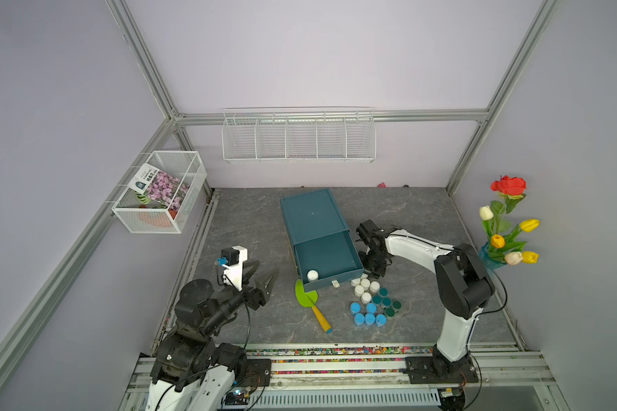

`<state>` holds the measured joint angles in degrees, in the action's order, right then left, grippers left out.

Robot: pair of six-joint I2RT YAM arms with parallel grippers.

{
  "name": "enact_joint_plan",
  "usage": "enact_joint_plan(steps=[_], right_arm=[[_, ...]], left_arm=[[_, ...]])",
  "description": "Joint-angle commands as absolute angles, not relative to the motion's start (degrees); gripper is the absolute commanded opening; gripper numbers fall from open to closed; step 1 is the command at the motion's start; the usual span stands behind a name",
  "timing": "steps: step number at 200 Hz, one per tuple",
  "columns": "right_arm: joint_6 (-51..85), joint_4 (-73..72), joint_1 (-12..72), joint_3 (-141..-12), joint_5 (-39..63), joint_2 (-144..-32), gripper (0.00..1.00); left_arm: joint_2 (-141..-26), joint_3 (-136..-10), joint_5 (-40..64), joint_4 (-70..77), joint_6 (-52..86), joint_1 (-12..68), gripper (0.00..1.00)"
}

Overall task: Put the paint cans in the drawer according to color
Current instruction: Pick up the paint can at the center of the board, then place the paint can in the drawer.

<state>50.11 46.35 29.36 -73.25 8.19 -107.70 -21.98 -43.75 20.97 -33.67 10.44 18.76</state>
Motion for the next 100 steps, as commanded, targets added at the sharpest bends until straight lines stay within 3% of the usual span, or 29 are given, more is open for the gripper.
enact_joint_plan(steps=[1, 49, 100], right_arm=[[49.2, 50.8, 28.9, -73.4, 2.5, -104.6, 0.22], [43.4, 59.8, 29.8, -78.5, -6.7, -91.0, 0.14], [33.5, 70.3, 49.0, -101.3, -16.2, -92.7, 0.12]], left_arm=[[-22.0, -43.9, 20.8, -33.1, 10.8, 18.9, 0.71], [-21.7, -44.1, 20.2, -33.9, 10.6, 18.9, 0.71], [-21.6, -43.4, 19.4, -33.1, 11.1, 18.9, 0.71]])
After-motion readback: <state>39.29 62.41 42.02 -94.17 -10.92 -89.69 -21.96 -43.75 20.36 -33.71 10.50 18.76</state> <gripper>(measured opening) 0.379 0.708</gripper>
